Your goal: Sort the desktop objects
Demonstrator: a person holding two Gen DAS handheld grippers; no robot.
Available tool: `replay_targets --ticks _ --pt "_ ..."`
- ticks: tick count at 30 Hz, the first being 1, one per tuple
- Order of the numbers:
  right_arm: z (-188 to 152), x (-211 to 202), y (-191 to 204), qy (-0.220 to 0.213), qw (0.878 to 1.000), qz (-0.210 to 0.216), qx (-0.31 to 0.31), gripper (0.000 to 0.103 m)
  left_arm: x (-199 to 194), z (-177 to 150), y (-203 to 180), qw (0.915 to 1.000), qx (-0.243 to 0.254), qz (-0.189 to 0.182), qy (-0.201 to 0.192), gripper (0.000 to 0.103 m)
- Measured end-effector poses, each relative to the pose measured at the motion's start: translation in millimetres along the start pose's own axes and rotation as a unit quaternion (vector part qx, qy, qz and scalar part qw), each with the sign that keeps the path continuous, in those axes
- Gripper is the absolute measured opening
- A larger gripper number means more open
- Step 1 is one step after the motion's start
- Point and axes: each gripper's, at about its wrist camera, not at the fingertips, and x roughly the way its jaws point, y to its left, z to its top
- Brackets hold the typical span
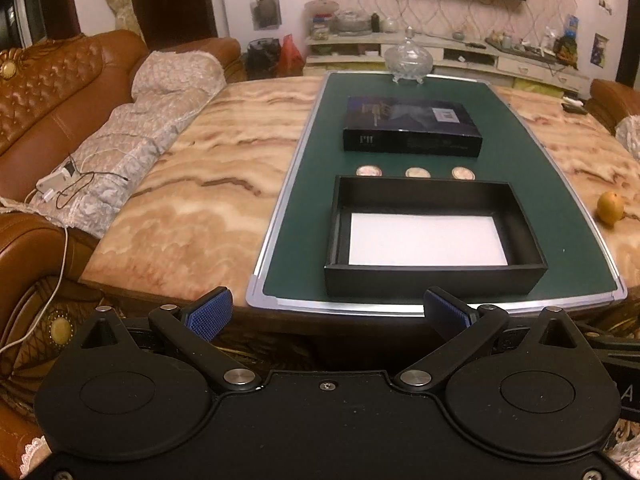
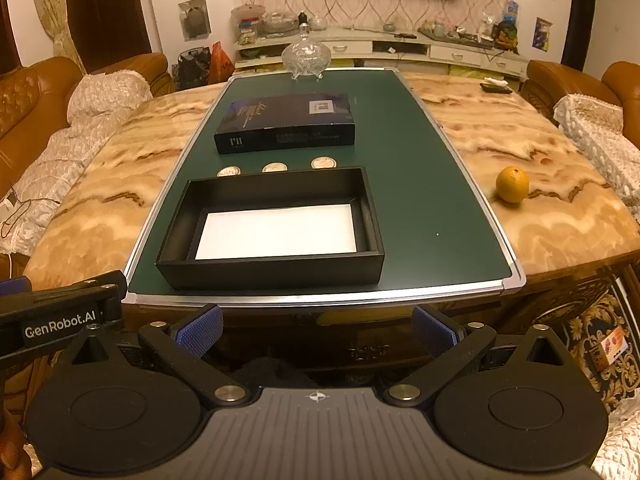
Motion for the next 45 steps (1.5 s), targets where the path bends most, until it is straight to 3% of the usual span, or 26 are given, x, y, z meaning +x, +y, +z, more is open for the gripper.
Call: replay_targets --ticks 5,26,45 --pt "-3.0 5.2 -5.0 0.008 1.000 0.006 0.005 0.103 6.3 3.1 2.3 0.9994 0.009 0.000 0.034 0.103" --pt "-3.4 36.6 -5.3 0.031 0.999 0.009 0.003 0.103 38.7 -6.5 -7.6 0.9981 0.017 0.009 0.059 0.103" --pt "17.2 71.4 -0.6 0.049 0.999 -0.011 -0.017 0.103 76.9 12.7 -7.2 0.9947 0.004 0.007 0.102 0.103"
